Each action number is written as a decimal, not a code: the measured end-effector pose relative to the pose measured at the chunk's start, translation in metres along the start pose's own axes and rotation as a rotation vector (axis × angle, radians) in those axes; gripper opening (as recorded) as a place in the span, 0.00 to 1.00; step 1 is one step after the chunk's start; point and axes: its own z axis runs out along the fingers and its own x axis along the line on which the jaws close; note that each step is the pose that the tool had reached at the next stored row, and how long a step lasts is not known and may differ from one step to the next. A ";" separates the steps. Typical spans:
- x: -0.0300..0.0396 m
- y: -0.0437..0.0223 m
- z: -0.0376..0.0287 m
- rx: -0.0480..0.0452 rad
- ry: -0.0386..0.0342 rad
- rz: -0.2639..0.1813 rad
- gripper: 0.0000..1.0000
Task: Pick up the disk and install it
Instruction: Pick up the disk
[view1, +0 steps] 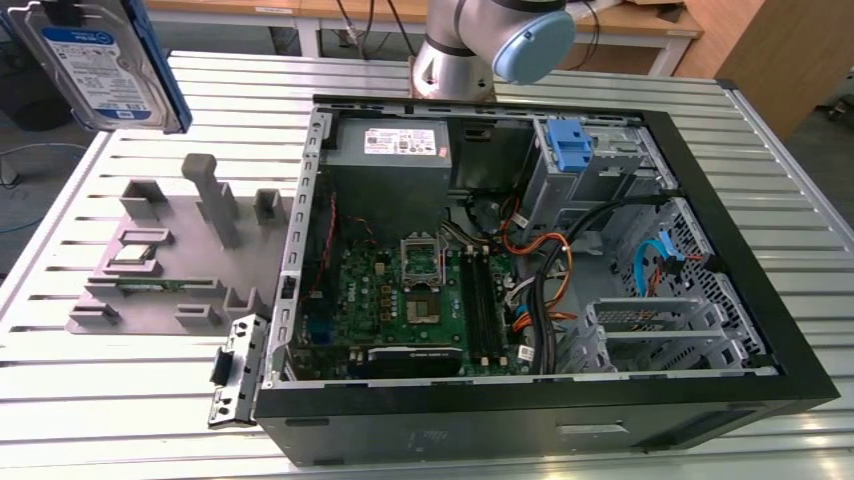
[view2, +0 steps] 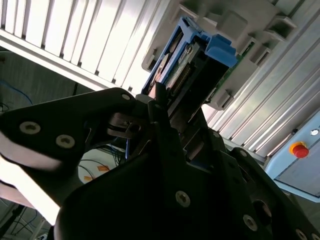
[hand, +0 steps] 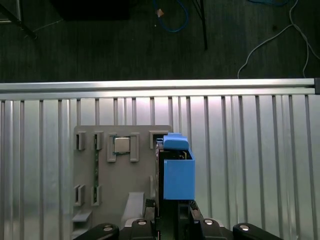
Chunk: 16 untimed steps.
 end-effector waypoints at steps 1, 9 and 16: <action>-0.0001 0.0000 -0.0012 0.0000 0.0000 0.000 0.35; -0.0007 0.0004 -0.0109 0.0000 0.0000 0.000 0.35; -0.0011 0.0006 -0.0173 0.0000 0.0000 0.000 0.35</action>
